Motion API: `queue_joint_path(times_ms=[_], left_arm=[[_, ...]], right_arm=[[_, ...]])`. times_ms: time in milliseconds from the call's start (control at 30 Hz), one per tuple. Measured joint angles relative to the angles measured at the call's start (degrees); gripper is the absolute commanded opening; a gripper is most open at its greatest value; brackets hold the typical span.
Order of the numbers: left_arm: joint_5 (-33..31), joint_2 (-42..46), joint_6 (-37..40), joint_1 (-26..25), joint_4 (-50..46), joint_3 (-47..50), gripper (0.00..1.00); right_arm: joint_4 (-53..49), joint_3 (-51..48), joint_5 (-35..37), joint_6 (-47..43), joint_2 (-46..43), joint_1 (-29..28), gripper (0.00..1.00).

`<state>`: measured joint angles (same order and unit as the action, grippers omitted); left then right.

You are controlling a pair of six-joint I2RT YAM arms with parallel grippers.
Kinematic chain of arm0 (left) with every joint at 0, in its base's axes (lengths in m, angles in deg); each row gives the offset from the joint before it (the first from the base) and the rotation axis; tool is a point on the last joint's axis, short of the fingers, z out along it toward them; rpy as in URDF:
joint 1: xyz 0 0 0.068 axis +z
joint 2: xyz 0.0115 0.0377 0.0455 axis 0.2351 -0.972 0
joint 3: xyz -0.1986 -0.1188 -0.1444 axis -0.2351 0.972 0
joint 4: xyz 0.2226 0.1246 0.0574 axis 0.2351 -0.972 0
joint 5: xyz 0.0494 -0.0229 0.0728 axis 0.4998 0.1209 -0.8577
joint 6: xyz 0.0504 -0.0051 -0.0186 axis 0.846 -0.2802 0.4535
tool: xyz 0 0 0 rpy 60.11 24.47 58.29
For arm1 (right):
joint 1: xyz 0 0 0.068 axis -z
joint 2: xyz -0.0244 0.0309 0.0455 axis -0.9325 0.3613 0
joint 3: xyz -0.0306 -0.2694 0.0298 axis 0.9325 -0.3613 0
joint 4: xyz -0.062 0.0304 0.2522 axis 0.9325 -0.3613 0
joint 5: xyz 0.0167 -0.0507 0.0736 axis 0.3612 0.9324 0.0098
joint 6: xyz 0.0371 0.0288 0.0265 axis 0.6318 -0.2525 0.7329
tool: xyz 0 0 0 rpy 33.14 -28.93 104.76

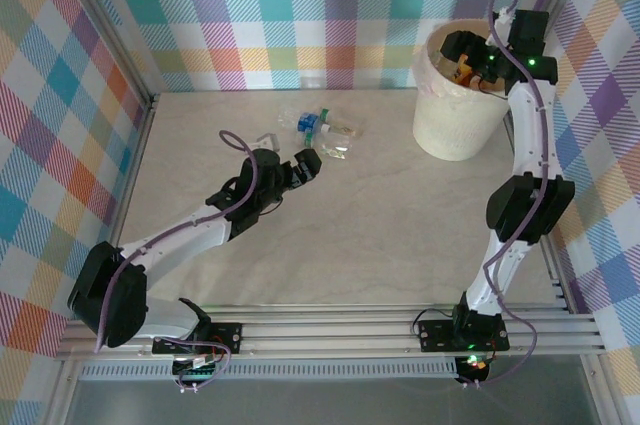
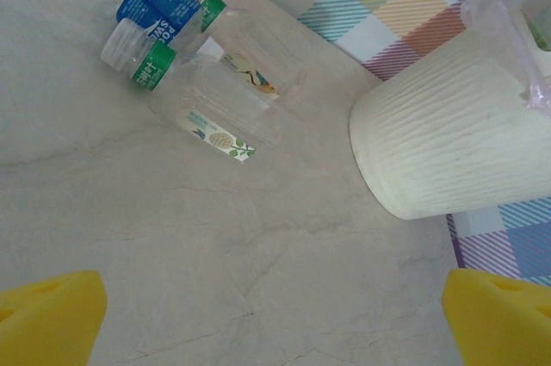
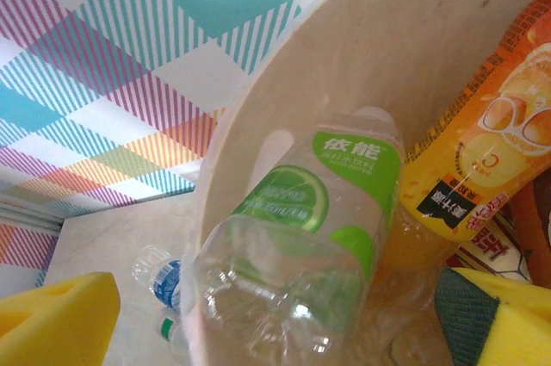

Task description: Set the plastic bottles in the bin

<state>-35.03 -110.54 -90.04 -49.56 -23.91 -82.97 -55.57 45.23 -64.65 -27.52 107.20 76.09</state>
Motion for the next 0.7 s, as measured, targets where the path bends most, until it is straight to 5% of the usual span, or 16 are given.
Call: queue_joint_path(times_ms=[700], left_arm=[[0.0,-5.8,-2.6,0.0,-3.1,-4.0,1.00]], right_arm=[[12.6,-33.3,-6.9,0.9,-27.7,-1.6,1.00]])
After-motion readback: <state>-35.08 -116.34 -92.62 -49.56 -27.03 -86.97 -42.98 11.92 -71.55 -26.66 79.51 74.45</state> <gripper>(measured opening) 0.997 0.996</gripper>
